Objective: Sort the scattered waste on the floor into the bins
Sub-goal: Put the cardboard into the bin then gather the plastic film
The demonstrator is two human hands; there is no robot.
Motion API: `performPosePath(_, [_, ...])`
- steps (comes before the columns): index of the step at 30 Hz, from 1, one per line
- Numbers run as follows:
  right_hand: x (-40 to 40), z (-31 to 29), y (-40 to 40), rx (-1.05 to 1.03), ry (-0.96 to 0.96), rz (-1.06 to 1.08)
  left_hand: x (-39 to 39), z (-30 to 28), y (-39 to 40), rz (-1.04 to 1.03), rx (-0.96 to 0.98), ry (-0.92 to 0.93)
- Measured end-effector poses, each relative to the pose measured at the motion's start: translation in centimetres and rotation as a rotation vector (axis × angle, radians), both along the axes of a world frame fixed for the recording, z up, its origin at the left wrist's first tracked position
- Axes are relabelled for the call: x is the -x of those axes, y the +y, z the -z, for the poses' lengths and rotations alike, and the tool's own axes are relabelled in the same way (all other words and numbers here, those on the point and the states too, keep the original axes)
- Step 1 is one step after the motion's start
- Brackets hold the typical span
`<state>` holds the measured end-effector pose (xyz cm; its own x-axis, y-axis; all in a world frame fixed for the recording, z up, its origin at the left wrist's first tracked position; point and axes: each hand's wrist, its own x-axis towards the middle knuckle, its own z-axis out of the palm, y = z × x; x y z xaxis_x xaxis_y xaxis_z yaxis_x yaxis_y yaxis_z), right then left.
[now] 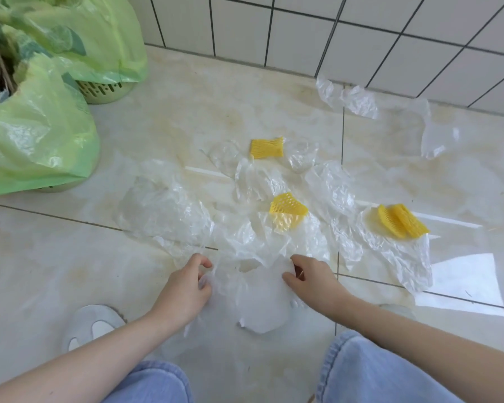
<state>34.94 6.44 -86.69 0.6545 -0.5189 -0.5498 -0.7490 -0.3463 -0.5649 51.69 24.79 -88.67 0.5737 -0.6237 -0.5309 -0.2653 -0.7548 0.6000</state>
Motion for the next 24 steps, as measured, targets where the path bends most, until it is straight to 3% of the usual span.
performPosePath(9, [-2.0,-4.2,-5.7,0.0,-0.287,0.35,-1.2,-0.6,-0.8,0.058,0.047,-0.131])
performPosePath(16, [-4.3,-6.0,-6.2,-0.13,-0.402,0.341,-2.9,-2.8,-3.2,-0.014,0.157,-0.185])
performPosePath(24, [-7.1,-7.0,-4.5,-0.298,-0.361,0.136,-5.1,-6.9,-5.5,-0.113,0.351,0.158])
